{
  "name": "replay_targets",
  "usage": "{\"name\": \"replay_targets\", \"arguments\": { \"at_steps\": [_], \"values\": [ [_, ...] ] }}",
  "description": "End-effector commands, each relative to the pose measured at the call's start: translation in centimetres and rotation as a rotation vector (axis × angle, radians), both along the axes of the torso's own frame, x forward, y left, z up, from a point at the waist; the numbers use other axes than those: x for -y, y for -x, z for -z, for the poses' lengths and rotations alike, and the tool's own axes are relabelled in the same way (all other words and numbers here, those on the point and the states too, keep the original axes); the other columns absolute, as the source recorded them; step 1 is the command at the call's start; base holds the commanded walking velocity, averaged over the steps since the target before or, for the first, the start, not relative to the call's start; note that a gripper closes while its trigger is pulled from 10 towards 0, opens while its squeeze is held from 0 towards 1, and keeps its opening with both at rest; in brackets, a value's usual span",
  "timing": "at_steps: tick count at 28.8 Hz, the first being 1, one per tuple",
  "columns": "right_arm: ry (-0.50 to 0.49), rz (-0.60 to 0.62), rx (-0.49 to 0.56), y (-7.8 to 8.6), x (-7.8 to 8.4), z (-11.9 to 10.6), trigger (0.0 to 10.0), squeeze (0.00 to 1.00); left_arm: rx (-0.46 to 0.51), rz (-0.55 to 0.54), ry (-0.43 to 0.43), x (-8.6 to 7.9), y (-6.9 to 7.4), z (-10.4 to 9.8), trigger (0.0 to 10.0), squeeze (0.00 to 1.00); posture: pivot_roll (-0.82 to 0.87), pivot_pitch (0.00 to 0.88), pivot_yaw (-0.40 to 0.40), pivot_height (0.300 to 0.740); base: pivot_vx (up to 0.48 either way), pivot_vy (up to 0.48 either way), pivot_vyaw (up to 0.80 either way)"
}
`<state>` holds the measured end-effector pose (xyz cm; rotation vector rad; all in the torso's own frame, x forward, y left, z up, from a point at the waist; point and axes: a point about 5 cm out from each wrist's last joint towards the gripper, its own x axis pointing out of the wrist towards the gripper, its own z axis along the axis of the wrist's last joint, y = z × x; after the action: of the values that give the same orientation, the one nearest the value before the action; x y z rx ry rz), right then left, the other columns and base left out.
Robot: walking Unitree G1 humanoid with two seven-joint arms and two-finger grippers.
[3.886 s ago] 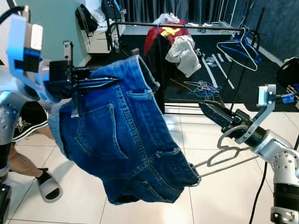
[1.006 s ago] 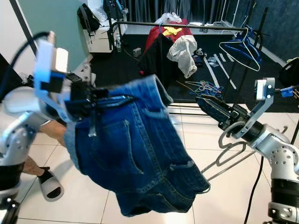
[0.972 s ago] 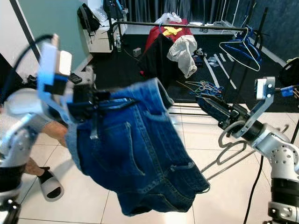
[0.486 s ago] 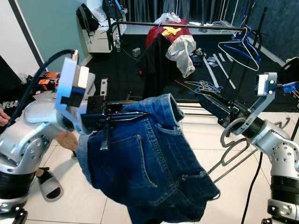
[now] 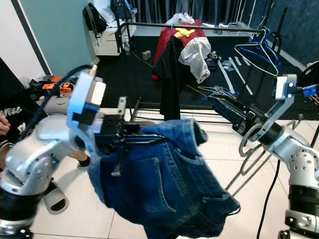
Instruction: Hang hanger
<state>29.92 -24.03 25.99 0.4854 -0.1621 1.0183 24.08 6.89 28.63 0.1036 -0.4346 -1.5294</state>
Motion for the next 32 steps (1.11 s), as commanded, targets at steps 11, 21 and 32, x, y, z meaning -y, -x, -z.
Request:
{"name": "replay_targets", "arguments": {
  "at_steps": [11, 21, 32],
  "values": [
    [-0.011, -0.014, 0.029, -0.2, -0.3, -0.5, 10.0, 0.00, -0.013, -0.032, 0.044, 0.2, 0.1, -0.4, 0.0, 0.00, -0.12, 0.000, 0.007, 0.740, 0.000, 0.000, 0.00],
    [-0.002, -0.035, 0.007, 0.0, -0.8, 0.1, 10.0, 0.00, 0.007, -0.251, 0.258, -0.9, -2.2, -3.5, 0.0, 0.00, -0.12, 0.000, 0.007, 0.740, 0.000, 0.000, 0.00],
    [0.001, -0.053, -0.011, 0.0, -1.4, 0.8, 10.0, 0.00, -0.018, -0.244, 0.500, -1.6, -1.9, -6.5, 0.0, 0.00, -0.11, 0.000, 0.007, 0.740, 0.000, 0.000, 0.00]
  ]
}}
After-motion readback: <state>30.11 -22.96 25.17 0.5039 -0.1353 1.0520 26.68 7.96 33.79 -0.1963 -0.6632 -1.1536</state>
